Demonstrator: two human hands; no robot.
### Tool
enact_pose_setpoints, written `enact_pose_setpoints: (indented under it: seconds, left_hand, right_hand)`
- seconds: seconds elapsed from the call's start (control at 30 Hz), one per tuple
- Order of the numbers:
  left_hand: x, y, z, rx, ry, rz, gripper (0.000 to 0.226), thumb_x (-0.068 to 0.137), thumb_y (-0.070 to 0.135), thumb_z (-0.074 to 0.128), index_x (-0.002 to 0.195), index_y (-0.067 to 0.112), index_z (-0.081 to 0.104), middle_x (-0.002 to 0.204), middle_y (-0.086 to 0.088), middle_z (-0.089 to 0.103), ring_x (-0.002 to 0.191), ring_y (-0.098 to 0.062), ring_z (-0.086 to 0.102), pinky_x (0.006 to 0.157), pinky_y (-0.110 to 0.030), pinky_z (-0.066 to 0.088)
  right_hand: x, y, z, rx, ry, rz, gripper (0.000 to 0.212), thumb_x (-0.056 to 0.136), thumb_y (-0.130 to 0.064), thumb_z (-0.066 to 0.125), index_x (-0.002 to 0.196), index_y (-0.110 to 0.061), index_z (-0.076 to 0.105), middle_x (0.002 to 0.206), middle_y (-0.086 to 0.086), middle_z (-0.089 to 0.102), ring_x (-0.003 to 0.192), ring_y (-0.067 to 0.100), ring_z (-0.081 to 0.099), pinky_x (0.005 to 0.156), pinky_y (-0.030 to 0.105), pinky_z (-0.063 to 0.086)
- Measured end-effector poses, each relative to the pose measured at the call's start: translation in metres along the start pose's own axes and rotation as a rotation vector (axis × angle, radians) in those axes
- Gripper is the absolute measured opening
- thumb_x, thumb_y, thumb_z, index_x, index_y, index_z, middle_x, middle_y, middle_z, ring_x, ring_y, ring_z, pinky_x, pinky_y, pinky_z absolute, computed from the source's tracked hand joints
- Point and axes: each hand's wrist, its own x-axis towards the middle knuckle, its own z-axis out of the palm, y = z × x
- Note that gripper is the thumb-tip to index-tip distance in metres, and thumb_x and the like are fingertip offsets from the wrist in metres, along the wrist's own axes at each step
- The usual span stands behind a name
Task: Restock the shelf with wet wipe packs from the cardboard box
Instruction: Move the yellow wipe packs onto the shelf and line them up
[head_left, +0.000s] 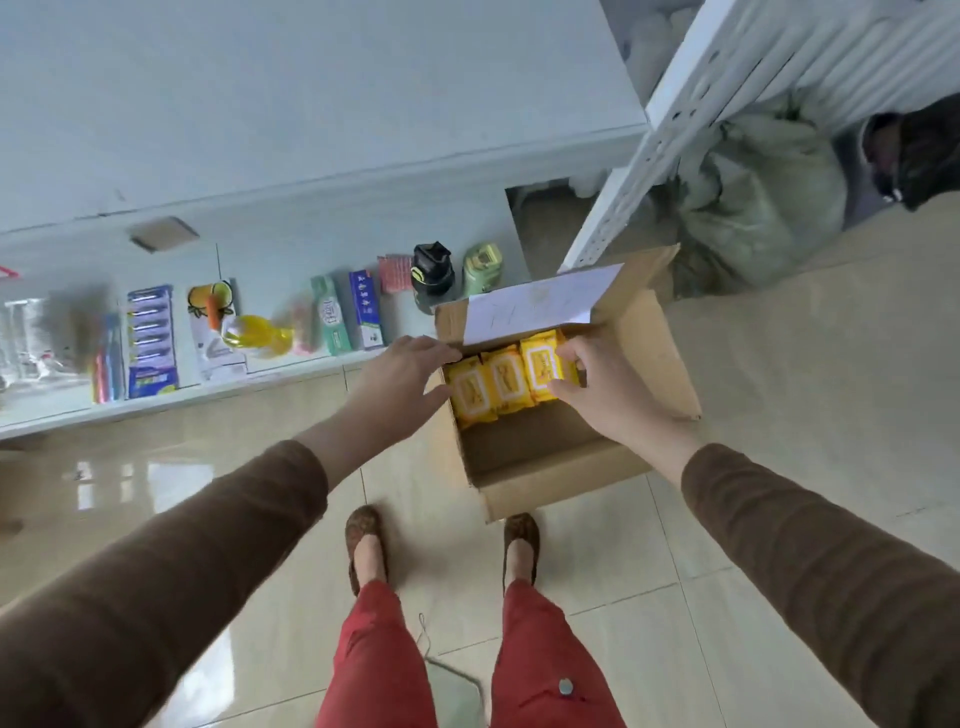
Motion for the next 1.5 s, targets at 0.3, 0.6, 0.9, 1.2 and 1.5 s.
enact_pose_setpoints:
  seconds: [0.3, 0.6, 0.9, 1.2, 1.5]
  left_hand:
    - [0.101, -0.031, 0.172, 0.195, -0.315, -0.147, 0.044, 0.092, 0.027, 0.059, 0.135, 0.029, 0.052, 0.136, 0.004, 0.052, 0.127, -0.019, 0.046, 0.097, -0.041, 0.048]
    - [0.215, -0.072, 0.297, 0.468, -0.391, 0.046, 0.06, 0.089, 0.02, 0.064, 0.144, 0.024, 0.041, 0.141, 0.002, 0.045, 0.126, -0.023, 0.045, 0.085, -0.036, 0.048]
    - [0.279, -0.084, 0.37, 0.797, -0.239, 0.44, 0.068, 0.088, 0.014, 0.062, 0.149, 0.014, 0.032, 0.153, -0.006, 0.035, 0.14, -0.027, 0.036, 0.113, -0.04, 0.035]
    - [0.27, -0.065, 0.345, 1.052, -0.312, 0.577, 0.027, 0.082, 0.022, 0.067, 0.109, 0.024, 0.069, 0.115, 0.005, 0.059, 0.115, -0.025, 0.045, 0.094, -0.037, 0.037]
    - [0.155, -0.01, 0.196, 0.598, -0.362, 0.118, 0.032, 0.089, 0.045, 0.061, 0.118, 0.032, 0.058, 0.109, 0.004, 0.064, 0.104, -0.021, 0.059, 0.084, -0.036, 0.048]
  right_hand:
    - [0.08, 0.16, 0.111, 0.179, -0.143, 0.325, 0.049, 0.092, -0.03, 0.066, 0.136, -0.012, 0.053, 0.133, 0.006, 0.059, 0.118, 0.021, 0.058, 0.087, 0.027, 0.041]
    - [0.179, 0.239, 0.21, 0.272, -0.02, 0.486, 0.061, 0.085, -0.036, 0.072, 0.135, -0.009, 0.05, 0.127, 0.009, 0.06, 0.114, 0.028, 0.06, 0.086, 0.034, 0.049]
    - [0.241, 0.26, 0.264, 0.301, 0.121, 0.512, 0.076, 0.073, -0.052, 0.08, 0.126, -0.011, 0.045, 0.119, 0.01, 0.06, 0.106, 0.031, 0.062, 0.085, 0.039, 0.053]
    - [0.228, 0.261, 0.253, 0.607, 0.028, 0.483, 0.031, 0.074, -0.032, 0.082, 0.101, -0.025, 0.068, 0.091, -0.01, 0.07, 0.087, 0.015, 0.068, 0.064, 0.023, 0.048]
    - [0.106, 0.19, 0.142, 0.488, 0.005, 0.297, 0.032, 0.077, -0.024, 0.082, 0.104, -0.019, 0.065, 0.086, -0.003, 0.068, 0.071, 0.011, 0.062, 0.058, 0.019, 0.043]
